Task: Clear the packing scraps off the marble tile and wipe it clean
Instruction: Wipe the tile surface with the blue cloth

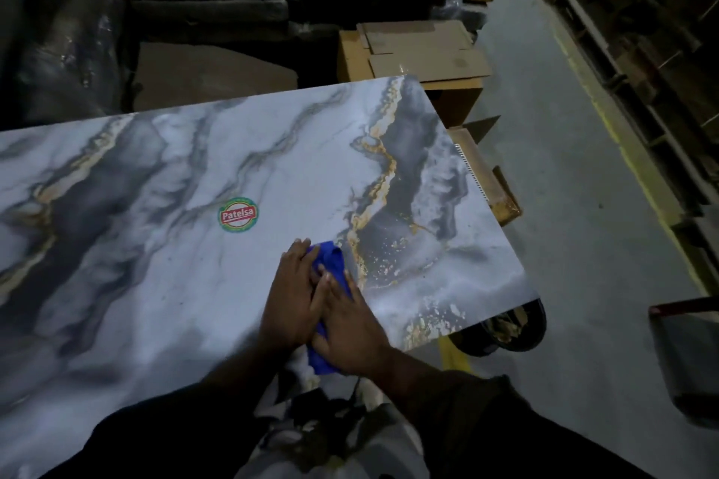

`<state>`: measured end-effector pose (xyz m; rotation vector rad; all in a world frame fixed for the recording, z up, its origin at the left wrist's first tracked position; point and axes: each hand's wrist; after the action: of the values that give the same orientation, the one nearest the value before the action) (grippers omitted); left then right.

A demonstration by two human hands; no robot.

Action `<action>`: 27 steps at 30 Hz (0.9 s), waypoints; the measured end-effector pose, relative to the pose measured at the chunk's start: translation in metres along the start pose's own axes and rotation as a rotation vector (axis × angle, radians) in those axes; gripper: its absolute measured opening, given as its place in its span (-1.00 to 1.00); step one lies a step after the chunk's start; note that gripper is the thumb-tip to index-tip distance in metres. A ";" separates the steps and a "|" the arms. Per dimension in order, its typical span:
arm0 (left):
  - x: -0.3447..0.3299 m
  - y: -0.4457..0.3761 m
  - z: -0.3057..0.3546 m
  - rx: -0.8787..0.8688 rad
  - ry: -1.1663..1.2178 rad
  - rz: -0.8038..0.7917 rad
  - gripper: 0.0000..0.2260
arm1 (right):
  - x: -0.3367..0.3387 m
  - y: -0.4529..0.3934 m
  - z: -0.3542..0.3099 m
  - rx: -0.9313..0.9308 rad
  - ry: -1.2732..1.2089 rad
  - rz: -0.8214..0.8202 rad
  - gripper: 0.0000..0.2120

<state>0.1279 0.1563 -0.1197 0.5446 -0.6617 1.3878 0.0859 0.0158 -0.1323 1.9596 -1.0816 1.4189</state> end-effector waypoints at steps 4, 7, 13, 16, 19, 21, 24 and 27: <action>-0.011 0.021 0.013 -0.018 -0.117 -0.024 -0.44 | 0.018 0.059 0.053 0.031 0.125 -0.065 -0.27; -0.026 0.035 0.029 -0.008 -0.134 -0.101 -0.45 | 0.037 0.096 0.090 -0.242 0.136 0.026 -0.30; -0.040 0.058 0.049 -0.014 -0.168 -0.111 -0.46 | 0.064 0.132 0.141 -0.772 0.183 0.105 -0.30; -0.032 0.070 0.051 0.015 -0.130 -0.113 -0.45 | 0.062 0.121 0.137 -0.892 0.162 0.107 -0.32; -0.019 0.082 0.041 0.054 -0.116 -0.096 -0.44 | 0.052 0.100 0.107 -0.854 0.151 0.128 -0.34; -0.008 0.088 0.031 0.071 -0.114 -0.081 -0.44 | 0.041 0.085 0.078 -0.732 0.171 0.118 -0.30; 0.013 0.099 0.010 0.112 -0.117 -0.047 -0.43 | 0.019 0.059 0.030 -0.576 0.203 0.064 -0.28; 0.041 0.111 -0.020 0.129 -0.130 -0.007 -0.43 | -0.001 0.028 -0.011 -0.490 0.198 0.016 -0.26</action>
<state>0.0217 0.2116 -0.1090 0.7438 -0.6764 1.4041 0.0569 0.0084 -0.1315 1.4374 -1.2143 1.1843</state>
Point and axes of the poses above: each hand's wrist, its own y-axis away from the middle knuckle, its own x-axis out of the back of the hand, z = x × y, and after that the axes turned 6 degrees about x, right-handed
